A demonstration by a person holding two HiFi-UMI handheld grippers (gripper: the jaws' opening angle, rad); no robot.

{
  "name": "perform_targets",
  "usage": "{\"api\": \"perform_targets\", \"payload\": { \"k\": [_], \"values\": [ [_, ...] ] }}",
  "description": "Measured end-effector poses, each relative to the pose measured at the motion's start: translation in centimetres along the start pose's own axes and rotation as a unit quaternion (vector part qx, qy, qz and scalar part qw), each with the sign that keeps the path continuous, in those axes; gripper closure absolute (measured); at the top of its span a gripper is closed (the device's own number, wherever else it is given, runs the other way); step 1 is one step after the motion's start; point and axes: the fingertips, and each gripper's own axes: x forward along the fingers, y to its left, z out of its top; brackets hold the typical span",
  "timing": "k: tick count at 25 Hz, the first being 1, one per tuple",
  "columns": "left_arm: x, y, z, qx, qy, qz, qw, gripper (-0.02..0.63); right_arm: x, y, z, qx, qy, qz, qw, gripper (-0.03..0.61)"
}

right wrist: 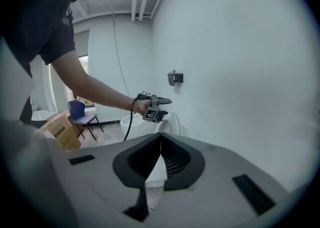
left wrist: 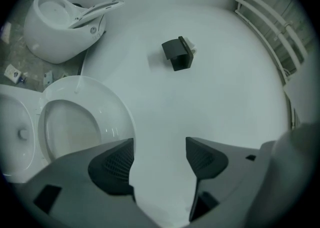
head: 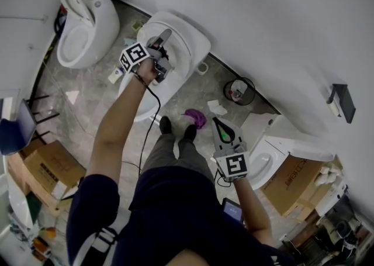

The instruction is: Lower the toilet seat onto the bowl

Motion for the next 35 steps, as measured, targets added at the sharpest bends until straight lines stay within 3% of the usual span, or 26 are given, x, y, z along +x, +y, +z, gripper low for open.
{"api": "perform_targets", "payload": {
  "k": [18,30,35],
  "values": [
    [3.4,4.1,0.1,-0.078,0.002,0.053,0.9955,0.304,0.0,-0.3,-1.9,0.021,0.018,-0.009,1.0,0.558],
    [4.1,5.4,-0.1,-0.069,0.006,0.097,0.9928,0.371,-0.1,-0.7,-2.8,0.032,0.024,-0.012,0.999,0.558],
    [4.3,5.8,-0.4,-0.067,0.006,0.135,0.9886,0.398,-0.2,-1.0,-3.0,0.032,0.026,-0.01,0.999,0.558]
  ]
}}
